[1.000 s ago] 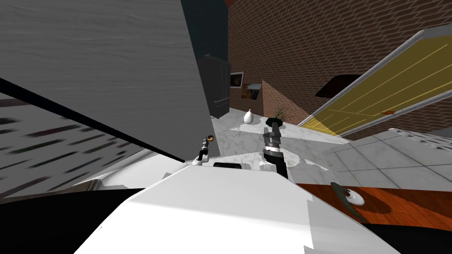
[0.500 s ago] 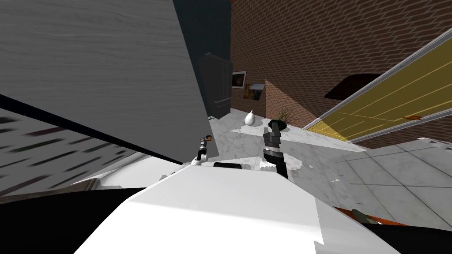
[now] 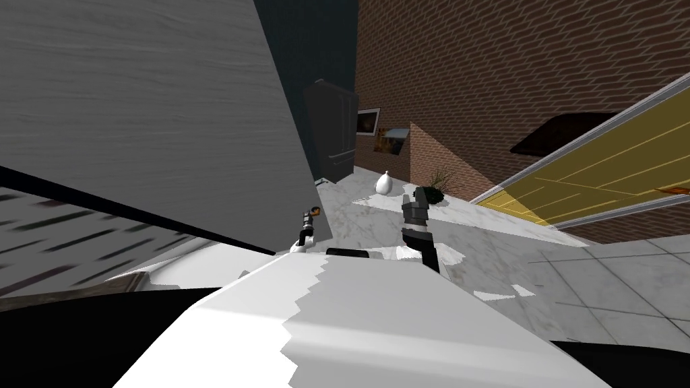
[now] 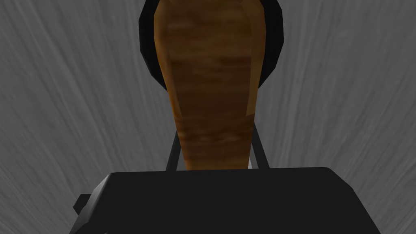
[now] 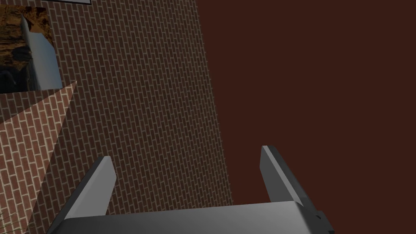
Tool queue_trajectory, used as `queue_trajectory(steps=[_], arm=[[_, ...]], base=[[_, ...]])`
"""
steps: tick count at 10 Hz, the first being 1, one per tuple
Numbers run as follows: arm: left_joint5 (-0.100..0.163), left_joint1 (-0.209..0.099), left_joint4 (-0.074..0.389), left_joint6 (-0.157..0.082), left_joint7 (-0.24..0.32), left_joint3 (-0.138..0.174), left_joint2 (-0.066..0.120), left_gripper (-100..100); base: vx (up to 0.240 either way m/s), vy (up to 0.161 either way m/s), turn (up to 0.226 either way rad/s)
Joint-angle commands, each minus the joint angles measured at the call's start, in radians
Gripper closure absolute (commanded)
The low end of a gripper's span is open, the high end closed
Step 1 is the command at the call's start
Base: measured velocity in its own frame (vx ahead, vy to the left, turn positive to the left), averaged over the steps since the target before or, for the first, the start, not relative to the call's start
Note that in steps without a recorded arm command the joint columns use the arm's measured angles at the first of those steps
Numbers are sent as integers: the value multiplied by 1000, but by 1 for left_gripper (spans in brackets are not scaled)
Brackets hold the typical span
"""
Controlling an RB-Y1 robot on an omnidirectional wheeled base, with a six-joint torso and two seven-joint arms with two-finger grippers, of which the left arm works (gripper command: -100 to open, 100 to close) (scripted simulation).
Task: Push the door open
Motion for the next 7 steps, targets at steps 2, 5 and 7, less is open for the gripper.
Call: queue_trajectory(steps=[2,5,7], arm=[[13,-9,7,-10,-9,23,-3,100],[28,-5,18,-15,-14,50,9,100],[39,-4,18,-16,-21,67,12,100]], base=[[189,-85,74],[123,-34,53],[203,-21,46]])
